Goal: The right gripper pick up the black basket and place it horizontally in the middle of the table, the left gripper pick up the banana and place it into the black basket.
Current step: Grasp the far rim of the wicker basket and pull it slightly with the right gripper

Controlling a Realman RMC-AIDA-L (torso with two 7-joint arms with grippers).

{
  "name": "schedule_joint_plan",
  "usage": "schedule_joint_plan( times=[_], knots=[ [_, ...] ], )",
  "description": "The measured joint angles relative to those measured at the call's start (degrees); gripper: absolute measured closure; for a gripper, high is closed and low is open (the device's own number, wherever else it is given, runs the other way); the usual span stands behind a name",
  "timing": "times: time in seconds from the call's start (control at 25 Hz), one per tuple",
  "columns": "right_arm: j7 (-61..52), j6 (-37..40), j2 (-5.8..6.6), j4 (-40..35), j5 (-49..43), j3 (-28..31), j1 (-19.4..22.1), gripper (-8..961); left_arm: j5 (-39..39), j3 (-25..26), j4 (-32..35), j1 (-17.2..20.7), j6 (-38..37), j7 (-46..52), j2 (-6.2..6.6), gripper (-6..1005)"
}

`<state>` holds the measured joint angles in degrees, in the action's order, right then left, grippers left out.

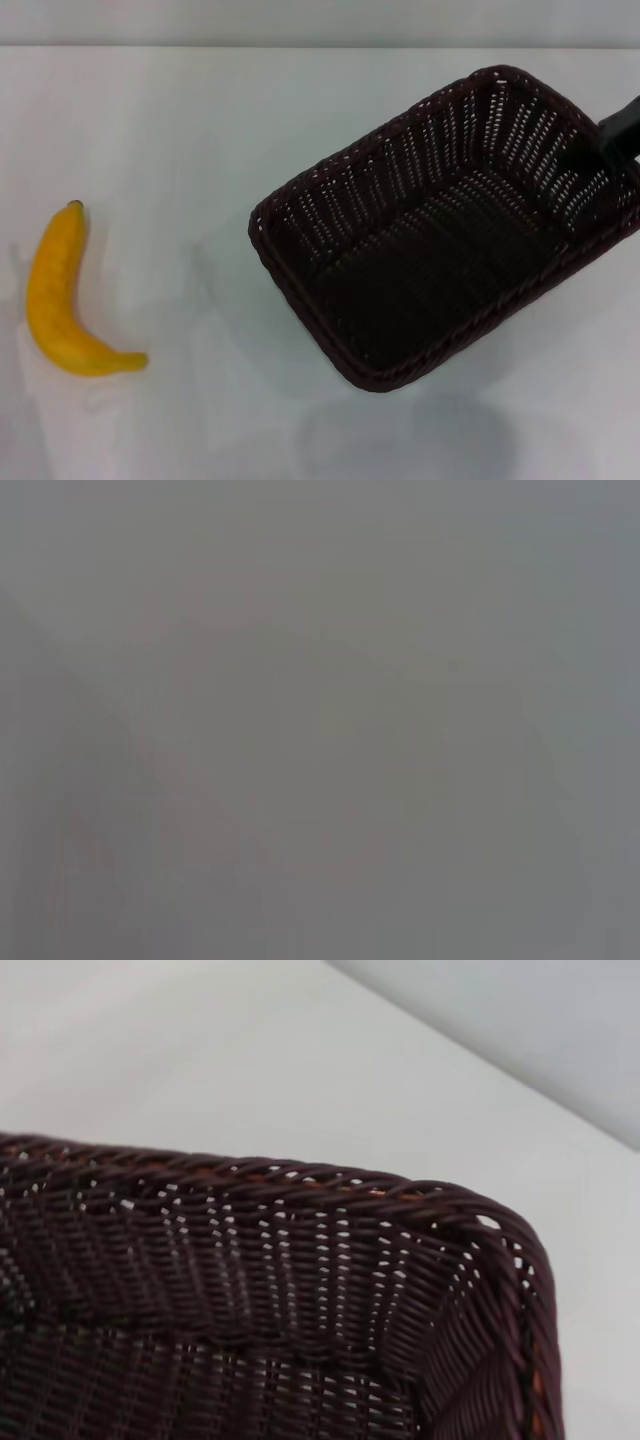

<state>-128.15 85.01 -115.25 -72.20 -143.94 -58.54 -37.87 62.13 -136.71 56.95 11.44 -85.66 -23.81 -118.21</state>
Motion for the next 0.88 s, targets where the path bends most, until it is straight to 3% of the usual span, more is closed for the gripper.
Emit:
schedule_joint_plan(
  times=[0.44, 0.88],
  knots=[
    [-15.3, 1.9, 0.02, -8.7, 0.2, -2.1, 2.7, 769, -0.1, 0.2, -0.1, -0.2, 0.0, 2.5, 0.69, 121],
    [-27.9, 2.7, 0.13, -15.5, 0.2, -3.8, 3.6, 808, -0.1, 0.3, -0.2, -2.0, 0.4, 4.7, 2.63, 121]
  ],
)
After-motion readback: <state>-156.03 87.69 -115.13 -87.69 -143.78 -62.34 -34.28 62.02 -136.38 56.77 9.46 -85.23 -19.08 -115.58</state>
